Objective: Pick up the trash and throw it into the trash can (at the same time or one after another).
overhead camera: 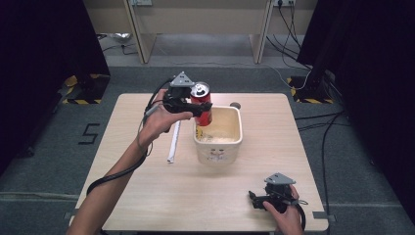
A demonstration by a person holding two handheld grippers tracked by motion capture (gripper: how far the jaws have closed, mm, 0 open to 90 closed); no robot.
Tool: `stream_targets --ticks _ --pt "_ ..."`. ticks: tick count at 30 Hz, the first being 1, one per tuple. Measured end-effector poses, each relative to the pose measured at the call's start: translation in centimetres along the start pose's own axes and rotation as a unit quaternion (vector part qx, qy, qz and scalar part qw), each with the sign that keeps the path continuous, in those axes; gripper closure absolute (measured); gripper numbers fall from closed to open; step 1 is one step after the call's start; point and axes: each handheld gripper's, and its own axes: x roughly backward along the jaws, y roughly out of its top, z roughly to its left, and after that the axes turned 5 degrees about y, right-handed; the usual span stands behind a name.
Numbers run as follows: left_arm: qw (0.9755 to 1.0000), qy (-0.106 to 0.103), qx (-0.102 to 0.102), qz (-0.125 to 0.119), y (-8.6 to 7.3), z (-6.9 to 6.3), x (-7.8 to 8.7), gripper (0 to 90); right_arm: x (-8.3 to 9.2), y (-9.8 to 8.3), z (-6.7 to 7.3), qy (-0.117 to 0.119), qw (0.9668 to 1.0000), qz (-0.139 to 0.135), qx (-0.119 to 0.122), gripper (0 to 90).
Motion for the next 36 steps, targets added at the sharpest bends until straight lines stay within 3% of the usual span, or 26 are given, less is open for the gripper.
stream_targets --ticks 9,20,36 --pt "0.9999 -0.008 -0.003 0.007 -0.2 -0.9 -1.7 34.2 0.0 0.0 0.0 0.0 1.0 0.0 0.001 0.3" --pt "0.9997 -0.011 0.009 0.019 -1.1 -1.2 -4.1 34.2 0.0 0.0 0.0 0.0 1.0 0.0 0.001 0.3" --pt "0.9993 -0.019 0.012 0.031 -2.9 -2.1 -6.0 34.2 0.0 0.0 0.0 0.002 1.0 0.001 0.002 0.3"
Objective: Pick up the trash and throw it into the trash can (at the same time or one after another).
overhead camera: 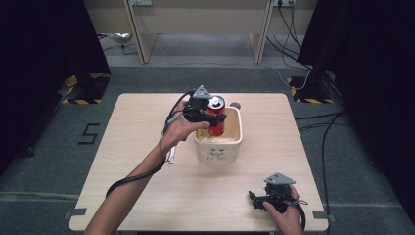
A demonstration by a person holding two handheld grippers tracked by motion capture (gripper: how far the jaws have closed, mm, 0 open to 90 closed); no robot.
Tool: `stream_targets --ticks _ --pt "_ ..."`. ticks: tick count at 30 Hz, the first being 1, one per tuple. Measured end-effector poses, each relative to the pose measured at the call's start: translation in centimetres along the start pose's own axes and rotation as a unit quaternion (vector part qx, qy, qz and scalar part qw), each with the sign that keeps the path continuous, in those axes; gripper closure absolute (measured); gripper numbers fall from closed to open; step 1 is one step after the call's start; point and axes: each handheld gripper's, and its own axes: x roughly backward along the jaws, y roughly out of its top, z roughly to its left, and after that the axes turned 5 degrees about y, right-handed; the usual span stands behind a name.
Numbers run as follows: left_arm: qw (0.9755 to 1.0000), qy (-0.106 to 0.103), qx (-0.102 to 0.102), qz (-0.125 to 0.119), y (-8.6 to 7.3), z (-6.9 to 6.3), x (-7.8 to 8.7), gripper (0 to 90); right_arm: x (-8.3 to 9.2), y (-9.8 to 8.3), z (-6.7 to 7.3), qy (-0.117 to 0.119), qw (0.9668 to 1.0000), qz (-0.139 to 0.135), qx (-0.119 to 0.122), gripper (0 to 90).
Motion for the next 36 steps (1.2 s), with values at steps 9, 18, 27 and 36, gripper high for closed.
stream_targets --ticks 9,18,27,36 --pt "0.9999 -0.001 -0.007 0.014 -1.2 -0.4 -0.9 34.0 0.0 0.0 0.0 0.0 1.0 -0.002 0.002 0.3" --pt "0.9996 -0.003 -0.012 0.025 -1.5 -0.8 -1.4 33.9 0.0 0.0 0.0 0.0 1.0 0.0 0.002 0.3" --pt "0.9995 -0.005 -0.012 0.028 -1.7 -0.7 -1.4 33.9 0.0 0.0 0.0 0.0 1.0 0.0 0.002 0.3" --pt "0.9993 -0.024 0.004 0.03 -2.5 -0.3 -1.6 30.8 0.0 0.0 0.0 0.0 1.0 0.0 0.001 0.3"
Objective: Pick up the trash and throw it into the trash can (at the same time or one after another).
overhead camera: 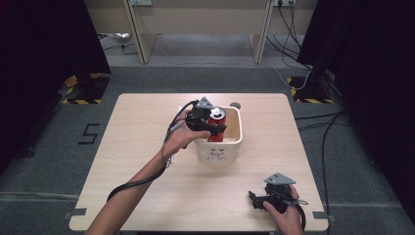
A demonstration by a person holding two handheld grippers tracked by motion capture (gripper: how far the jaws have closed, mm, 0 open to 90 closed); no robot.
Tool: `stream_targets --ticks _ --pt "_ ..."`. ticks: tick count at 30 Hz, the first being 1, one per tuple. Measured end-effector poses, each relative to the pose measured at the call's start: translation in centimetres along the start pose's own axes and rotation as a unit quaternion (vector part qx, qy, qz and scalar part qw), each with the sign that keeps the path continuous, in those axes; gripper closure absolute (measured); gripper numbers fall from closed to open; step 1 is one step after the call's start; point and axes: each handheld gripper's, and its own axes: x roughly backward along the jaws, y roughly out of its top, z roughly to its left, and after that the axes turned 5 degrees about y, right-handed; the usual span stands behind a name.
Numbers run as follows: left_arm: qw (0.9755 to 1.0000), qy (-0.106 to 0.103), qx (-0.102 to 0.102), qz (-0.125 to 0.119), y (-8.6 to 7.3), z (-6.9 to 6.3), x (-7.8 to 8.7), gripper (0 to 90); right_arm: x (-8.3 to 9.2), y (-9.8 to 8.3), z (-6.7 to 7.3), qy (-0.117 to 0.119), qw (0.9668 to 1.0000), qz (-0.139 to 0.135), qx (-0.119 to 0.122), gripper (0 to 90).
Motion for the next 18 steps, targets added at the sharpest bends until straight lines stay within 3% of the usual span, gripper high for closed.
stream_targets --ticks 4,8,18 --pt "1.0 -0.002 0.004 -0.003 0.0 0.0 0.6 15.0 0.0 0.0 0.0 0.001 1.0 0.0 -0.001 0.3" --pt "0.9998 -0.001 0.003 -0.017 0.2 -0.1 1.9 15.4 0.0 0.0 0.0 0.001 1.0 -0.001 0.0 0.3" --pt "0.9996 0.017 0.015 -0.016 -0.2 0.8 4.5 16.8 0.0 0.0 0.0 0.001 1.0 -0.001 -0.001 0.3"
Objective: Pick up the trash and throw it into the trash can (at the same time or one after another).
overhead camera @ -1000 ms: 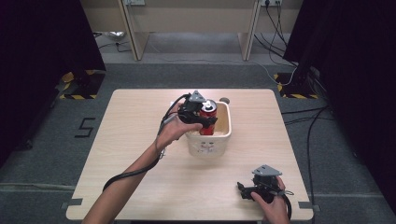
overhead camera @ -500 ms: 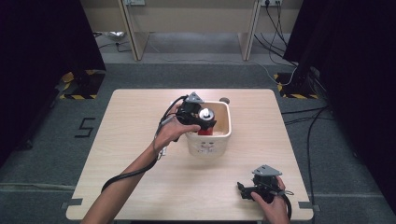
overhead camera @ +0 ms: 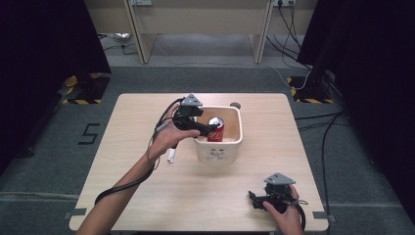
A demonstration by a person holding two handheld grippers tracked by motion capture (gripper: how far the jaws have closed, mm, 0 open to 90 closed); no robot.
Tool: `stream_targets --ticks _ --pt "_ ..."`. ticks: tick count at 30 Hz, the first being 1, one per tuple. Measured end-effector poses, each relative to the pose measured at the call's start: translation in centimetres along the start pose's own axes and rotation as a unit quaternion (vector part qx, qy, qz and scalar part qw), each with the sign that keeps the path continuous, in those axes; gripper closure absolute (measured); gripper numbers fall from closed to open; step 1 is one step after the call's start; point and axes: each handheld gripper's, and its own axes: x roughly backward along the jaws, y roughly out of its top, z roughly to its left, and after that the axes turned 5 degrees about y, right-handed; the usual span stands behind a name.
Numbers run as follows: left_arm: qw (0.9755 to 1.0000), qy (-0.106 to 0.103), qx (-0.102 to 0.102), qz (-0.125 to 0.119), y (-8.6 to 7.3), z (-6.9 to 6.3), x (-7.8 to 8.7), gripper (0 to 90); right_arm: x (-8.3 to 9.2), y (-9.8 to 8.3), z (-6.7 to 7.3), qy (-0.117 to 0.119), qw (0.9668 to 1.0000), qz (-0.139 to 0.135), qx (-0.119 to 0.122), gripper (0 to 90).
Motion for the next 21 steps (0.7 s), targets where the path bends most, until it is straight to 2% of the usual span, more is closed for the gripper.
stream_targets --ticks 5,13,21 --pt "0.9999 0.01 0.0 -0.006 -0.2 0.2 1.2 18.3 0.0 0.0 0.0 0.0 1.0 0.0 0.0 0.3" --pt "0.9992 0.034 0.018 -0.012 -1.5 2.0 3.0 19.1 0.0 0.0 0.0 0.0 1.0 0.0 0.0 0.3" --pt "0.9973 0.063 0.037 -0.007 -3.5 3.8 3.4 20.0 0.0 0.0 0.0 0.0 1.0 0.0 0.0 0.3"
